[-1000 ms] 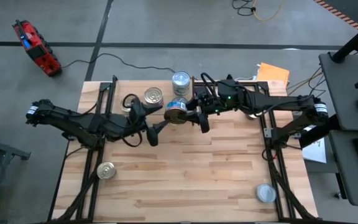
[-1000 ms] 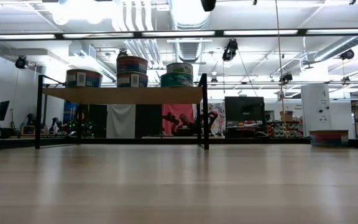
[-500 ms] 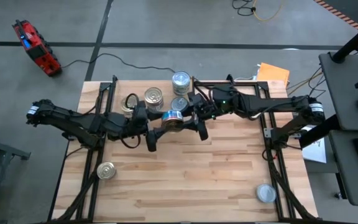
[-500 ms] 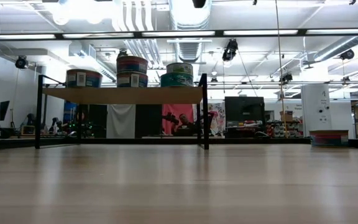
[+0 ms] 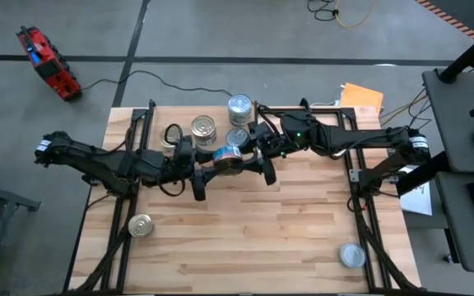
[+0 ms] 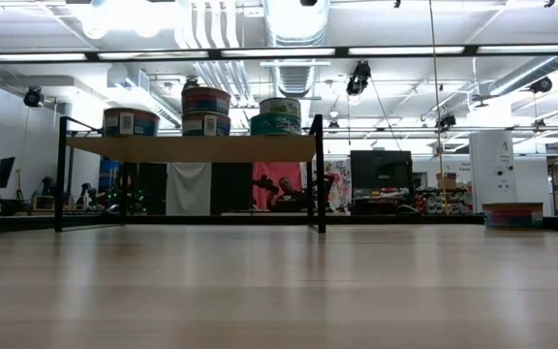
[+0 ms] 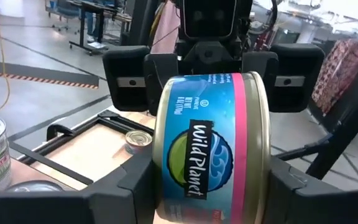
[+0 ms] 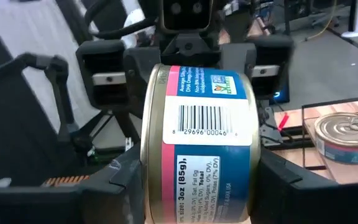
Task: Stack canned seafood by type on shelf
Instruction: Stack the blue and pink tuna can on top of the blue and pink tuna can on the shelf
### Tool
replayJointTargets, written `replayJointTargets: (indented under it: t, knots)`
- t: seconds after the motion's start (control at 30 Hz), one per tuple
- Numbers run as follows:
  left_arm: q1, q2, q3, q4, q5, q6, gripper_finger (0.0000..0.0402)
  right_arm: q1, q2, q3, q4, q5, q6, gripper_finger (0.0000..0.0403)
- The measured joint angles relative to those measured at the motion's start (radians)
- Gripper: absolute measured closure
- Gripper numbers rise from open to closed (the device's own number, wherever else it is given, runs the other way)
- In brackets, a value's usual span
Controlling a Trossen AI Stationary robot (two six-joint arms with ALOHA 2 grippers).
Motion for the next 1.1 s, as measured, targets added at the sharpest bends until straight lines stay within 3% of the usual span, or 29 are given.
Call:
replayJointTargets:
  t: [0.27, 0.37, 0.5, 0.67, 0.73, 0.93, 1.1]
  knots:
    - [0.002, -0.088, 0.000, -0.117, -0.319, -0.171, 0.0234, -0.067, -0.007, 0.002, 0.001, 0.078, 0.155, 0.0032]
    - [0.002, -0.148, 0.000, -0.309, -0.503, -0.409, 0.0234, -0.089, -0.007, 0.002, -0.005, 0.075, 0.193, 0.0010]
    - [0.005, -0.214, 0.000, -0.606, -0.631, -0.864, 0.0234, -0.093, -0.006, 0.002, -0.005, 0.075, 0.197, 0.0008]
    - [0.005, -0.246, 0.000, -1.008, -0.634, -1.410, 0.0234, -0.090, -0.006, 0.002, -0.009, 0.067, 0.175, 0.0009]
    - [0.005, -0.242, 0.000, -1.119, -0.604, -1.557, 0.0234, -0.091, -0.006, 0.002, -0.009, 0.068, 0.166, 0.0009]
    - [0.021, -0.230, 0.000, -1.204, -0.557, -1.644, 0.0234, -0.091, -0.006, 0.002, -0.025, 0.067, 0.149, 0.0009]
    - [0.086, -0.225, 0.000, -1.256, -0.459, -1.657, 0.0234, -0.091, -0.005, 0.002, -0.039, 0.067, 0.141, 0.0009]
